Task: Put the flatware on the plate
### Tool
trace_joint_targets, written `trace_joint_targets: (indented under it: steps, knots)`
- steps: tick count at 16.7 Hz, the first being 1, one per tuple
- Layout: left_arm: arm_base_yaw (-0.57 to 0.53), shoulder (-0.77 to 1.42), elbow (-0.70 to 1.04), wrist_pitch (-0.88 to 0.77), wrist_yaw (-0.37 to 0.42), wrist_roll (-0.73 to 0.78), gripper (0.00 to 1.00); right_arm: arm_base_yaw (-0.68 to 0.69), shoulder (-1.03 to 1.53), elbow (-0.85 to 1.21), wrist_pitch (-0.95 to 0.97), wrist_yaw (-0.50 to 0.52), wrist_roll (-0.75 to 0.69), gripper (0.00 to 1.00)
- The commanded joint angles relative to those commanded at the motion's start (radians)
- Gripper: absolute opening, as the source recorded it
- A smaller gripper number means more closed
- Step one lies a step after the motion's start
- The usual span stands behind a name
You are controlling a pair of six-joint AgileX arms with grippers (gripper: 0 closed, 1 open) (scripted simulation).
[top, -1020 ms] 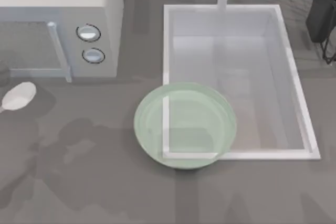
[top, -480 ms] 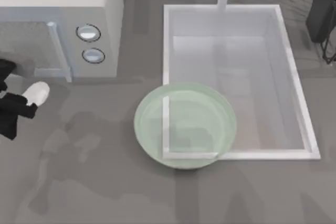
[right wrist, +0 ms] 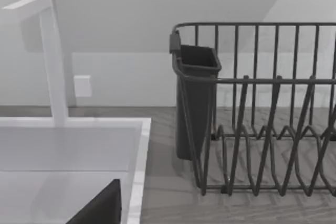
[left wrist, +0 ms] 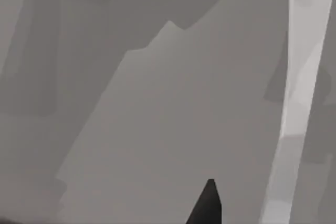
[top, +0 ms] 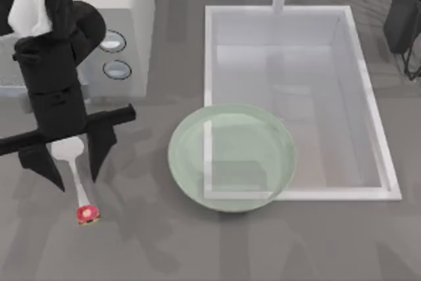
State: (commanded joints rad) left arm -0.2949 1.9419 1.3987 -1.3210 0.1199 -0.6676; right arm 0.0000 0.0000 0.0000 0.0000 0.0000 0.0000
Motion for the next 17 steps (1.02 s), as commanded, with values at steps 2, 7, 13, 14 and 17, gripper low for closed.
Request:
trace_joint_targets:
  steps: [2, 7, 13, 14, 17]
  knots:
    - [-0.070, 0.071, 0.067, -0.031, 0.006, -0.280, 0.00, 0.000, 0.000, 0.000, 0.000, 0.000, 0.000, 1.00]
    - [-0.226, 0.246, 0.271, -0.065, -0.011, -0.909, 0.00, 0.000, 0.000, 0.000, 0.000, 0.000, 0.000, 1.00]
    - [-0.374, 0.388, 0.546, -0.031, -0.088, -1.437, 0.00, 0.000, 0.000, 0.000, 0.000, 0.000, 0.000, 1.00]
    - [-0.392, 0.398, 0.584, -0.022, -0.102, -1.491, 0.00, 0.000, 0.000, 0.000, 0.000, 0.000, 0.000, 1.00]
    - [-0.429, 0.409, 0.668, 0.000, -0.135, -1.592, 0.00, 0.000, 0.000, 0.000, 0.000, 0.000, 0.000, 1.00]
